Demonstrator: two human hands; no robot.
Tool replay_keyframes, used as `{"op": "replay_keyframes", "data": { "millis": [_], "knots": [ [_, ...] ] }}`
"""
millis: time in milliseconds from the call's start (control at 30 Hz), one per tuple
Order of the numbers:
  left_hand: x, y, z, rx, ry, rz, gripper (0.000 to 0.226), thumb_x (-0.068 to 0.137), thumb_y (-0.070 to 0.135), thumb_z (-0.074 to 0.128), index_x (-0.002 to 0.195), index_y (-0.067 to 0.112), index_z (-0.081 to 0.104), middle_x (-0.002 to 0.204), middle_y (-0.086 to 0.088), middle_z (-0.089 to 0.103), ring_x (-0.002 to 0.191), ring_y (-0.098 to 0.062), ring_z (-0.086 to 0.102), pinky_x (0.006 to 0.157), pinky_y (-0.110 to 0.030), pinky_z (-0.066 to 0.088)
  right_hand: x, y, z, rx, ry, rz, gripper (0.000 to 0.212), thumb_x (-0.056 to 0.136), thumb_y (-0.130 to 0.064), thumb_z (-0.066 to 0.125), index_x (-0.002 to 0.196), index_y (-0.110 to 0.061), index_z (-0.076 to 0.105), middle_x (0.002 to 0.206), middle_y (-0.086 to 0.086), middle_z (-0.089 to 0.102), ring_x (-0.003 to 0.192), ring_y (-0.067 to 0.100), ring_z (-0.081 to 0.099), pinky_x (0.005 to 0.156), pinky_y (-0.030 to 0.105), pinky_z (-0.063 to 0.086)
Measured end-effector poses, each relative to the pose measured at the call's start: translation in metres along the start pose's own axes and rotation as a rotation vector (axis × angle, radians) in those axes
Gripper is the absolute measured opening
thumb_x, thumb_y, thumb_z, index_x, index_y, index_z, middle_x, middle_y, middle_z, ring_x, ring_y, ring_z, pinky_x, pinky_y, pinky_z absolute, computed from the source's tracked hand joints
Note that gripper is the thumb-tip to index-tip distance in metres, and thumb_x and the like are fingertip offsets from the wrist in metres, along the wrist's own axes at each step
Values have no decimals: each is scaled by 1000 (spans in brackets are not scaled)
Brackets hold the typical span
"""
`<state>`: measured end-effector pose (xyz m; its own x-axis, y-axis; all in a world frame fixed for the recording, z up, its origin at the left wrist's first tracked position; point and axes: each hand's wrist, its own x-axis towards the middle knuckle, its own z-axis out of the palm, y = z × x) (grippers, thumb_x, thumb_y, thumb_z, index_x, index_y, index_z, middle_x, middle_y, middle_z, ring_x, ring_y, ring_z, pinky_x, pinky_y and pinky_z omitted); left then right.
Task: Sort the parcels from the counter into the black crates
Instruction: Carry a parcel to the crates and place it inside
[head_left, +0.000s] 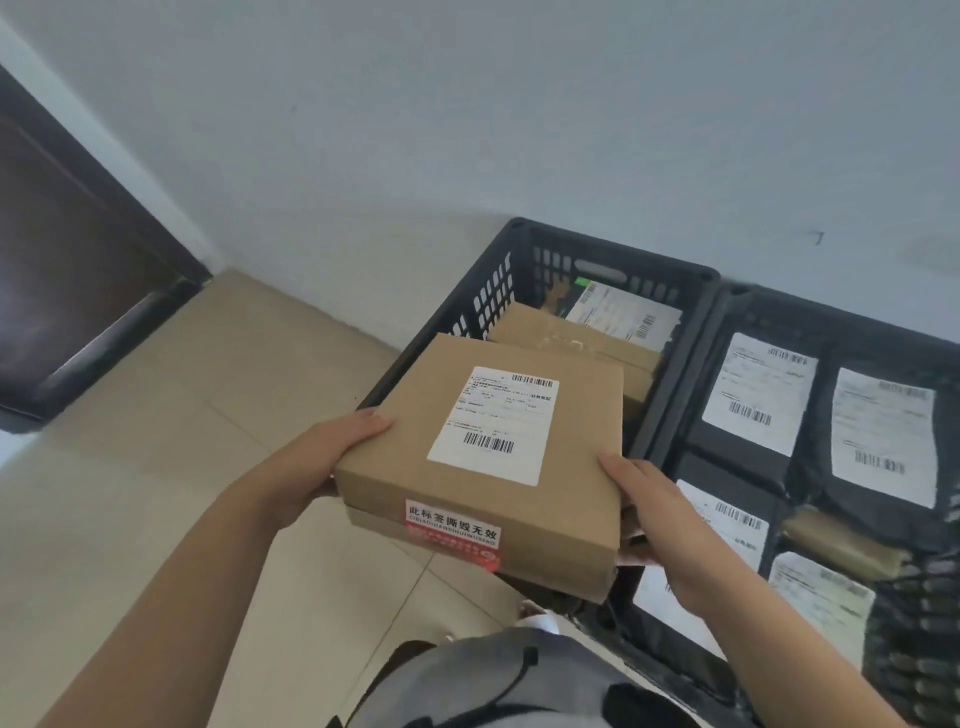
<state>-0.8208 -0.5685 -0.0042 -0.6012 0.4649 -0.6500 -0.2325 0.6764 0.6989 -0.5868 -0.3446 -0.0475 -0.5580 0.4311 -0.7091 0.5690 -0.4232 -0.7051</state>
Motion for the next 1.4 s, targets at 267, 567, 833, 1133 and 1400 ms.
{"op": "replay_keyframes", "data": {
  "millis": [267, 567, 833, 1133, 1400],
  "knots": [
    [72, 21, -14, 55, -181, -49, 40, 97, 55, 54, 121, 29, 73, 113, -7, 78, 96, -24, 72, 79, -37, 54, 7, -3, 14, 66, 133, 32, 40, 99, -51, 58, 123, -20, 64, 100, 5, 77, 75, 22, 78, 69, 38, 64],
    [122, 13, -29, 108, -373, 46, 50, 96, 43, 64, 141, 54, 44, 123, 11, 72, 113, -21, 69, 99, -44, 52, 9, -4, 68, 75, 376, 25, 29, 106, -32, 52, 135, -27, 55, 121, -5, 68, 106, 17, 68, 84, 39, 60],
    [131, -16, -22, 99, -423, 200, 78, 92, 47, 70, 152, 57, 21, 130, 21, 57, 111, -5, 62, 78, -23, 51, 36, 7, 120, -34, 651, 55, 47, 109, -40, 40, 151, -21, 32, 136, 2, 58, 108, 22, 60, 86, 40, 48],
    [154, -23, -14, 180, -530, 211, 91, 99, 29, 66, 160, 42, 1, 134, 19, 52, 118, -5, 56, 96, -26, 49, 64, 16, 159, -600, 799, -62, 71, 105, -37, 48, 163, -40, 7, 173, 1, -3, 159, 30, 1, 127, 53, 16],
    [160, -18, -4, 228, -519, 160, 104, 97, 37, 67, 159, 38, -17, 156, 4, 39, 133, -20, 48, 110, -41, 45, 94, -3, 146, -1073, 696, -91, 68, 104, -63, 18, 162, -39, -9, 169, -3, -25, 155, 20, -29, 125, 42, -19]
  ]
}}
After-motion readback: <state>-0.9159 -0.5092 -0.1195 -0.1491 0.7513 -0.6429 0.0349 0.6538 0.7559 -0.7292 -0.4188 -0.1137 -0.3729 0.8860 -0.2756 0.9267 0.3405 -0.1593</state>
